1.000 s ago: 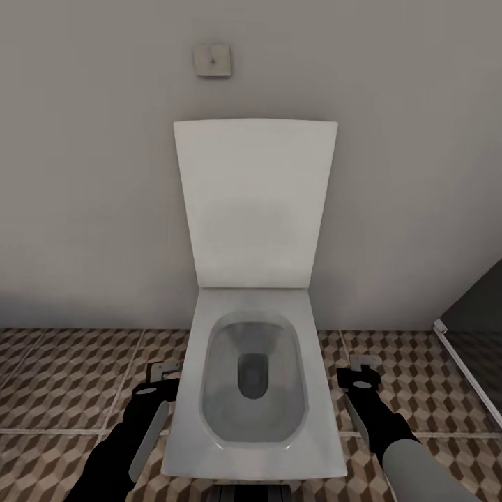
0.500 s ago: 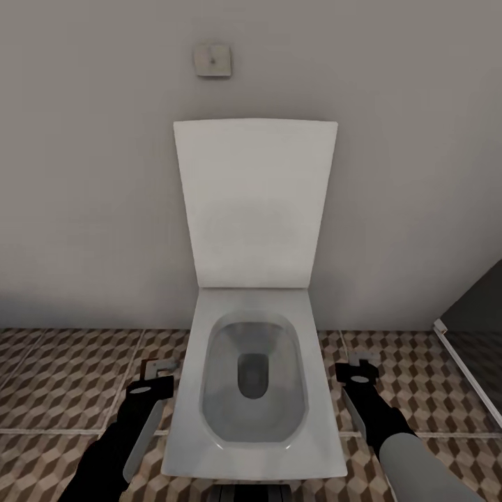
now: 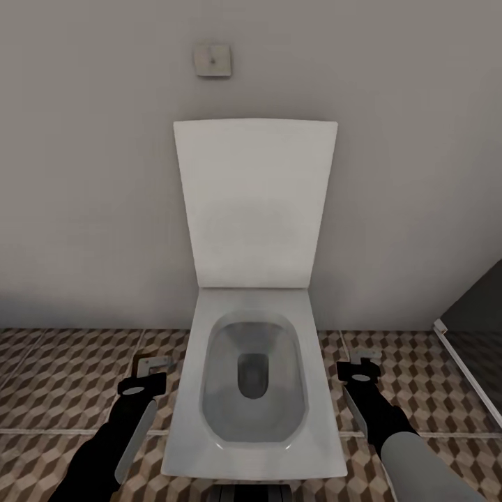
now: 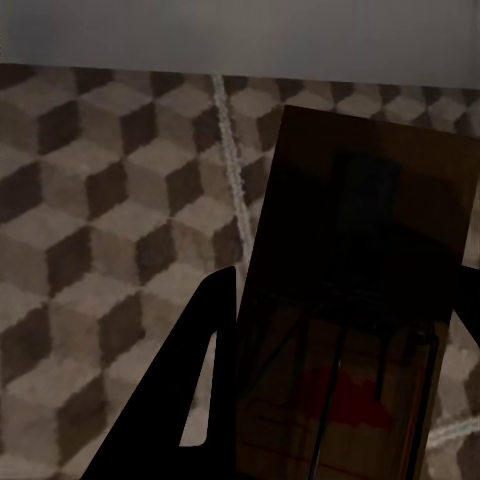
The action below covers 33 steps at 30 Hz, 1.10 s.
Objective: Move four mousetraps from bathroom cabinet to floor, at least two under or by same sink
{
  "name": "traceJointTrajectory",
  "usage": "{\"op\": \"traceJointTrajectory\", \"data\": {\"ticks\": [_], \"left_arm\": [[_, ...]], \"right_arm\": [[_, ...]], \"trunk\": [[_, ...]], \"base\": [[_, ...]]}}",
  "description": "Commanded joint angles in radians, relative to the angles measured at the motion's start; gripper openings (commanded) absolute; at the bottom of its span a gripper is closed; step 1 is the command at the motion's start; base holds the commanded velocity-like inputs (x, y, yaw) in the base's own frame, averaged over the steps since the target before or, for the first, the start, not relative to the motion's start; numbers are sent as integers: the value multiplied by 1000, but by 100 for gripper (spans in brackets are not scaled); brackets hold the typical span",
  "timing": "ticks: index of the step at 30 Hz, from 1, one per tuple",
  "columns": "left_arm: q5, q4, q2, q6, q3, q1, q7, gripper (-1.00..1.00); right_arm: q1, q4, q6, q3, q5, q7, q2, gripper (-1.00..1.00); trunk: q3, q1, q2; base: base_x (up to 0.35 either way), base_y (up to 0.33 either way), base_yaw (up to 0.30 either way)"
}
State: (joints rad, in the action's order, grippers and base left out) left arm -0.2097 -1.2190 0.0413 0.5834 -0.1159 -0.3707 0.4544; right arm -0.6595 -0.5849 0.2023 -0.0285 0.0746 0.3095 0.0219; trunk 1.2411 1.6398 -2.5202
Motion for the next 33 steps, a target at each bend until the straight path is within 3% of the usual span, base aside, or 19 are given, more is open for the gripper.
{"op": "traceJointTrajectory", "data": {"ticks": [1,13,22,26,27,33], "left_arm": [[-7,-1,2,3,-4,-1,9,-100],[-12,31,18,-25,-1,-2,8,-100],[-11,81,31,-87,-1,-42,7,-100],[-9,104,32,-97,-1,-64,6,-100],[-9,189,32,-98,-1,-73,6,-100],[-9,200,31,-107,-2,-80,5,-100]], "right_arm": [[0,-2,8,-1,6,-1,0,-100],[0,11,-18,0,2,-10,5,-100],[0,61,-62,4,8,-15,46,-100],[0,84,-82,6,9,-28,52,-100],[0,193,-156,6,10,-39,52,-100],[0,199,-162,6,10,-73,54,-100]], "trunk": [[1,0,0],[1,0,0],[1,0,0],[1,0,0],[1,0,0],[9,1,-1]], "base": [[0,0,0],[0,0,0],[0,0,0],[0,0,0],[0,0,0],[0,0,0]]}}
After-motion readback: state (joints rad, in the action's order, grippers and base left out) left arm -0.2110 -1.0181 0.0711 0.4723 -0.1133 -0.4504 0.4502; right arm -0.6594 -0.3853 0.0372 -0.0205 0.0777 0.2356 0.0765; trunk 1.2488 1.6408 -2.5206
